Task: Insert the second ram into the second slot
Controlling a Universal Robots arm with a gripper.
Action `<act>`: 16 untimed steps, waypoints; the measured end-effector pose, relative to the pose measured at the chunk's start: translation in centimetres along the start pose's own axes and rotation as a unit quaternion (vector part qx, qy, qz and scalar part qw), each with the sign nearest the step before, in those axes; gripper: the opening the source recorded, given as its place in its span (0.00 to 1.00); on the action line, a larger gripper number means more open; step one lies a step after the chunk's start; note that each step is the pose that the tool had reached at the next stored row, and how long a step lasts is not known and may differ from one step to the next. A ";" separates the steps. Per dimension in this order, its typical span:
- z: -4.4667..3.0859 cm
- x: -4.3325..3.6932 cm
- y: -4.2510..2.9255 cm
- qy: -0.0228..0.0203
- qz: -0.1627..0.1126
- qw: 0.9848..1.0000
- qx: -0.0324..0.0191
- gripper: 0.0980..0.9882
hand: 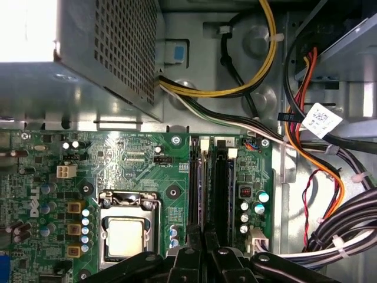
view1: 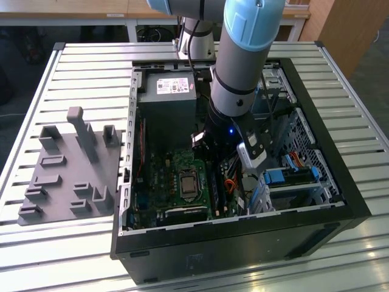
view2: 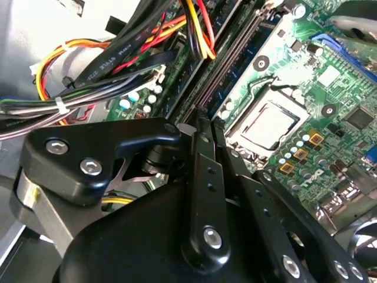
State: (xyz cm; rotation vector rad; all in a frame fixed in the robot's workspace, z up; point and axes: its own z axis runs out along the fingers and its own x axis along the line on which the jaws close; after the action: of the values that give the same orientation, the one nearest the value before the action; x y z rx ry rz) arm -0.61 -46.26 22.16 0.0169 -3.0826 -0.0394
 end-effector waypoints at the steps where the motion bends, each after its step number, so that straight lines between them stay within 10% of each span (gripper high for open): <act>1: -0.10 0.00 0.00 0.000 0.000 1.000 -0.001 0.04; 16: -0.15 0.01 -0.64 0.000 0.006 1.000 -0.005 0.04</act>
State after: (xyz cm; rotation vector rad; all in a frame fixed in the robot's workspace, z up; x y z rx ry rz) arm -0.61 -46.90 22.29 -0.0014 -3.0825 -0.0538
